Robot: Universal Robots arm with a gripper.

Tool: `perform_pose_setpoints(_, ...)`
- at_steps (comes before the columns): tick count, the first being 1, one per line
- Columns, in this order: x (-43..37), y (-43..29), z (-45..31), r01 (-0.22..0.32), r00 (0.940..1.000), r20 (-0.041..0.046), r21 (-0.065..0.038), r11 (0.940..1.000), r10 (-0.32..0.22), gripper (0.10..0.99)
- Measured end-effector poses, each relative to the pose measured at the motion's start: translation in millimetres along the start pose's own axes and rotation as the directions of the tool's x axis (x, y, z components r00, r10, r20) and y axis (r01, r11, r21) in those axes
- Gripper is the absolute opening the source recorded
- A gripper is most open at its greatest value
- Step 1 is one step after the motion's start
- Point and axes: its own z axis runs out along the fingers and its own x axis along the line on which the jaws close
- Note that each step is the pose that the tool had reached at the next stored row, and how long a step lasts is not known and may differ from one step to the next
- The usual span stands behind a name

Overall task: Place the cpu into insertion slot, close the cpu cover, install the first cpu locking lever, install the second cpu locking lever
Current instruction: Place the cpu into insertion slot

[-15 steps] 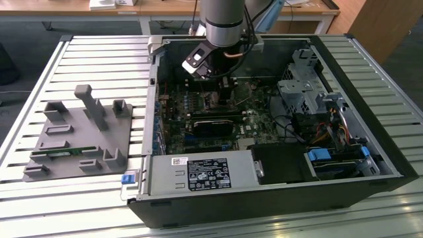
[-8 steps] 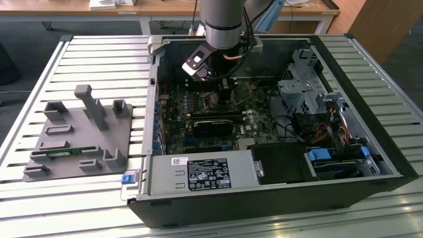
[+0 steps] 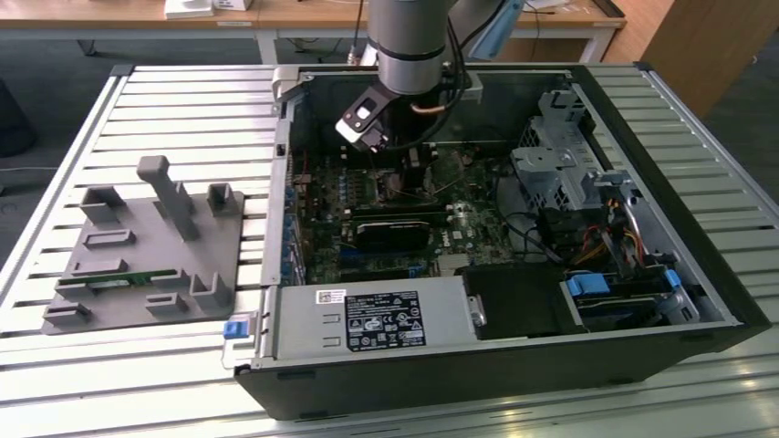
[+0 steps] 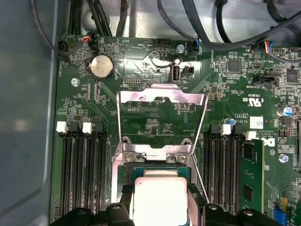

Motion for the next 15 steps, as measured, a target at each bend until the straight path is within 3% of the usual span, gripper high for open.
perform_pose_setpoints(15, 1.4, -1.4, 5.3, 0.012, 0.9999, -0.0003, 0.0, 0.9999, -0.012, 0.537)
